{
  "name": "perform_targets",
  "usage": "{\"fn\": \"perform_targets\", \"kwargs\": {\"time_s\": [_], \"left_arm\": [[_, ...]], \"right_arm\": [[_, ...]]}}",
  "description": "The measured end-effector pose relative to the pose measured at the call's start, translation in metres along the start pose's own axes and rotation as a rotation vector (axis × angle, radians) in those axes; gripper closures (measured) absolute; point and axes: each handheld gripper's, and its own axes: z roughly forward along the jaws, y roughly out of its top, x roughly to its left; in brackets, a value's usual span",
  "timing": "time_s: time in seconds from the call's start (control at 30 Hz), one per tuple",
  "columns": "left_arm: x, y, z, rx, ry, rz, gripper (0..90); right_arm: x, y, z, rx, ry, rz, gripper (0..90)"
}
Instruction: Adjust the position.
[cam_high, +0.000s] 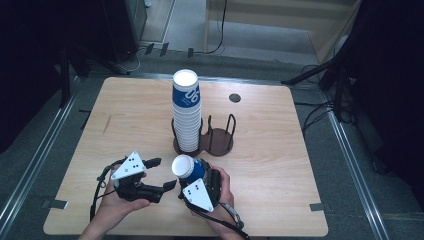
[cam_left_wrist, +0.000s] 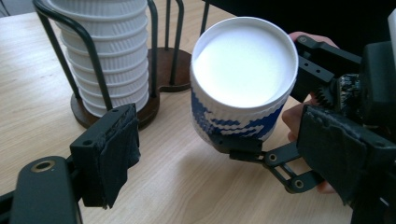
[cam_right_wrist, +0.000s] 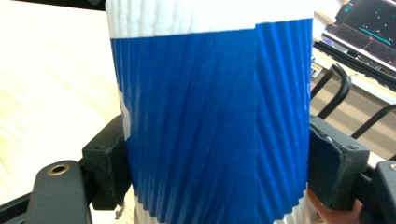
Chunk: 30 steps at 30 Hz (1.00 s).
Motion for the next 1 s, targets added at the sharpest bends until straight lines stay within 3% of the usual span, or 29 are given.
{"fn": "perform_targets", "kwargs": {"time_s": [0.5,1.0], "left_arm": [[-0.004,-0.002,0.004,0.025,-0.040,0.046,16.2],[-0.009,-0.001,0.005,0.045,-0.054,0.072,19.4]], "right_arm": [[0.013,0.000,-0.001,-0.032,0.034,-0.066,20.7],[0.018,0.002,-0.007,-0.100,0.105,-0.080,20.7]]}}
